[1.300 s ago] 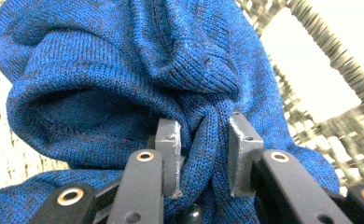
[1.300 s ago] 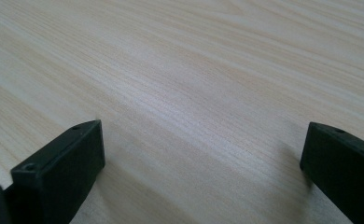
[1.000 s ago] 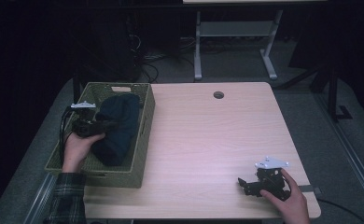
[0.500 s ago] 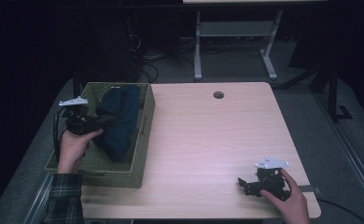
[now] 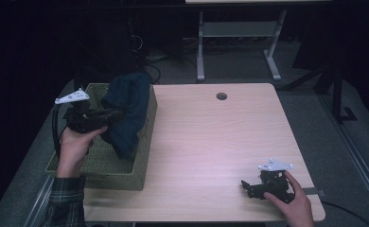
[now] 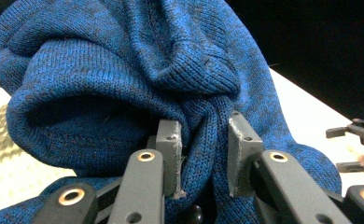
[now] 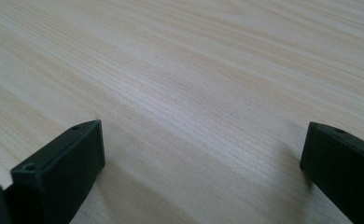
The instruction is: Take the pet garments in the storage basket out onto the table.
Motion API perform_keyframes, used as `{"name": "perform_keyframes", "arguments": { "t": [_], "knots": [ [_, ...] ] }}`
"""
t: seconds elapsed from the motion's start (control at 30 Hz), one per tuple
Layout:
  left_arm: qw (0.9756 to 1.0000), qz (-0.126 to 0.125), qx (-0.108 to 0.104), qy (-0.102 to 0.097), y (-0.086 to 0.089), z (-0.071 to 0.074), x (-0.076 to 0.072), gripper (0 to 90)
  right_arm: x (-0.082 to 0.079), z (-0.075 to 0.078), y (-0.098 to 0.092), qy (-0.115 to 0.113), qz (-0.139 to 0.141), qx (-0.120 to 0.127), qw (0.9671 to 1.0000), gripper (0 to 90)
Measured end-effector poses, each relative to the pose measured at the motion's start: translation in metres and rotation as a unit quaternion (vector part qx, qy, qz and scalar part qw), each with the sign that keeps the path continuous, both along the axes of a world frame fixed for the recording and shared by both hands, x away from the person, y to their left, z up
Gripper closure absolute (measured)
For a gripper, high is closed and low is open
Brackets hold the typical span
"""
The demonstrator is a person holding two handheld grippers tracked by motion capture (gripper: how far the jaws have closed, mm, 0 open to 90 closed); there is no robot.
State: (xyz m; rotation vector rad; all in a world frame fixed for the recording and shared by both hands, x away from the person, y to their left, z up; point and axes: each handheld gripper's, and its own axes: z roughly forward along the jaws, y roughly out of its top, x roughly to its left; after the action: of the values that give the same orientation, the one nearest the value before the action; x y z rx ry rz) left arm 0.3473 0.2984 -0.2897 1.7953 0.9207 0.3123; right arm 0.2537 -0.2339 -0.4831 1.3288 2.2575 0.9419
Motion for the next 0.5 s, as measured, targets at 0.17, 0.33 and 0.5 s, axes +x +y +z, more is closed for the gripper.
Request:
{"name": "perform_keyframes", "arguments": {
  "t": [0.17, 0.33, 0.5],
  "knots": [
    [0.9998, -0.013, -0.007, -0.013, -0.008, 0.009, -0.003, 70.4, 0.000, 0.000, 0.000, 0.000, 0.000, 0.000, 1.0000, 0.0],
    [0.9992, -0.032, -0.013, -0.022, -0.022, 0.016, -0.003, 70.5, 0.000, 0.000, 0.000, 0.000, 0.000, 0.000, 1.0000, 0.0],
    [0.9981, -0.055, -0.010, -0.028, -0.043, 0.021, -0.001, 70.5, 0.000, 0.000, 0.000, 0.000, 0.000, 0.000, 1.0000, 0.0]
  ]
}}
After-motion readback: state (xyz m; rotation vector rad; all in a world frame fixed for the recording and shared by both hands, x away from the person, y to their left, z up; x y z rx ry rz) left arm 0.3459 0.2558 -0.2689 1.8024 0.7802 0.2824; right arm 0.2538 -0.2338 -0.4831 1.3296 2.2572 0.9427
